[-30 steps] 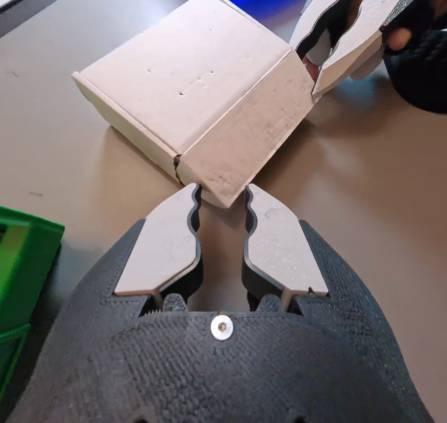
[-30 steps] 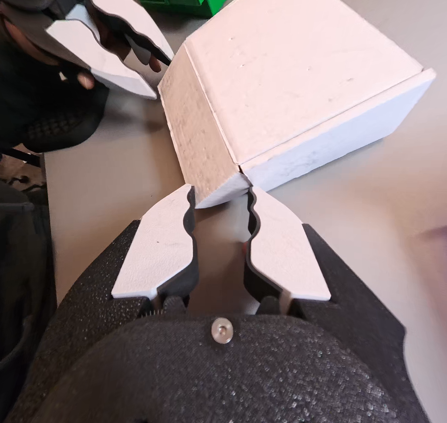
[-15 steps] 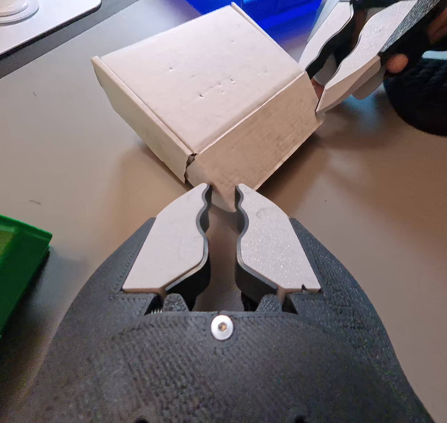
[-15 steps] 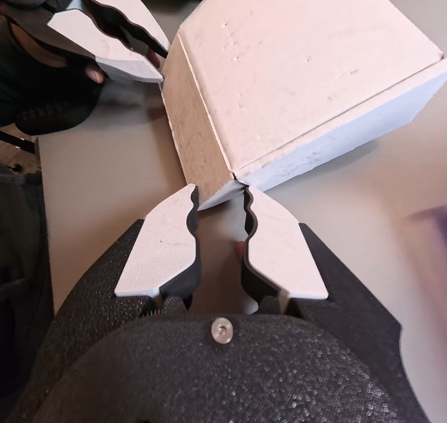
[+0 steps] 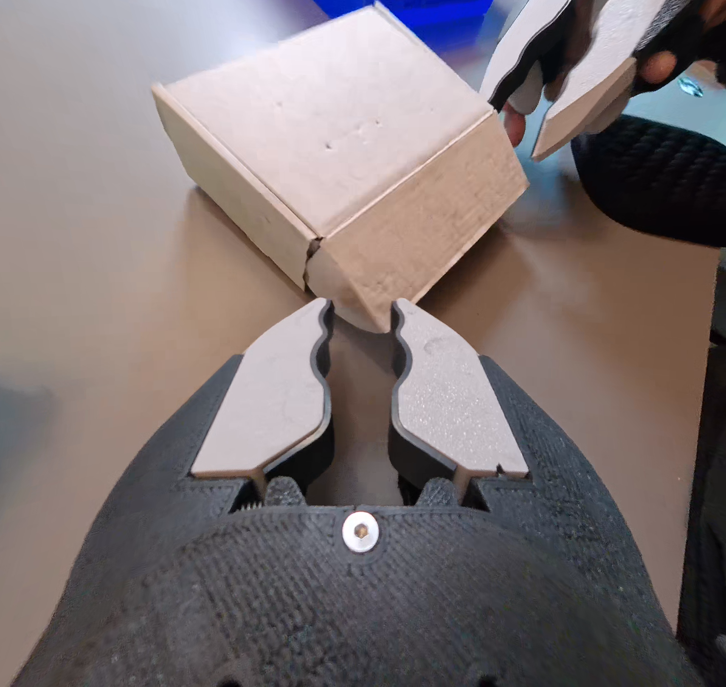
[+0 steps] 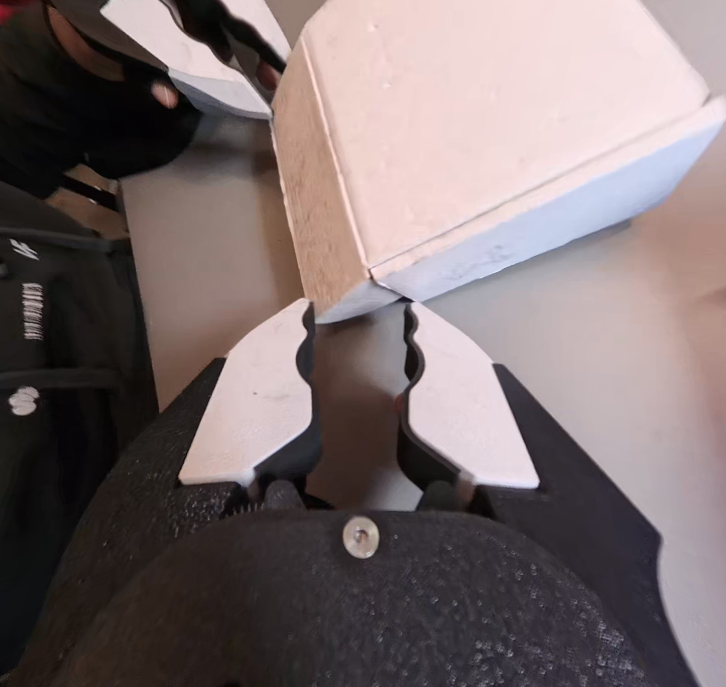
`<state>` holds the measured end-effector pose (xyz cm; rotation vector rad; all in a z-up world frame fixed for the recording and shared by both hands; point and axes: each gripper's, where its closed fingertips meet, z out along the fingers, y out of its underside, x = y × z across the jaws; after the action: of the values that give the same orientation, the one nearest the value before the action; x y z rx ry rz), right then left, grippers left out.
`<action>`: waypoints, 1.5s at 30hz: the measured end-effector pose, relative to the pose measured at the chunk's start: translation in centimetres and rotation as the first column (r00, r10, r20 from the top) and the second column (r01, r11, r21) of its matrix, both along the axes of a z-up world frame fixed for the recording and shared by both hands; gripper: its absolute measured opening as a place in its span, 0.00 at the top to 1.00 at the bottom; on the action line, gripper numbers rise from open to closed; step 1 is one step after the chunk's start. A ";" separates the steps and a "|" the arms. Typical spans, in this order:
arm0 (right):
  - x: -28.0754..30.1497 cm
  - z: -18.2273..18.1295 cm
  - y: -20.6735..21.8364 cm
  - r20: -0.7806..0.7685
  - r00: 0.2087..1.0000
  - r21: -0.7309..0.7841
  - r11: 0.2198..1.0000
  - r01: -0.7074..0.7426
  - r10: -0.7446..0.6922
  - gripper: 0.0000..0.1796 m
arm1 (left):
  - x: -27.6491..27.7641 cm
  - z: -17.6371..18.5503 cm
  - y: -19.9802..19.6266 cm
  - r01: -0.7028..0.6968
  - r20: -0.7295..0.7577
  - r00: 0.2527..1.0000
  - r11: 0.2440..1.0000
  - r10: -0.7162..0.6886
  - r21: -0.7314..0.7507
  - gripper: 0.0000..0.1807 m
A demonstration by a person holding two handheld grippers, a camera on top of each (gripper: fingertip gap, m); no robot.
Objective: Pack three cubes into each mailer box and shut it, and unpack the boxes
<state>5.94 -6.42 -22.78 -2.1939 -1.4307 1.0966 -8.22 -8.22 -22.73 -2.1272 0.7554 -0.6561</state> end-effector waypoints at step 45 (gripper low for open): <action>-7.0 -1.0 6.4 0.399 0.827 0.080 0.883 -0.463 0.397 0.34 | 1.1 0.5 2.4 -0.121 0.045 0.991 0.992 0.123 -0.038 0.82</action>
<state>-1.05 0.02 -23.78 -2.0770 -2.1844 0.6474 -7.13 -5.85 -22.23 -2.1632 0.5870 -0.6562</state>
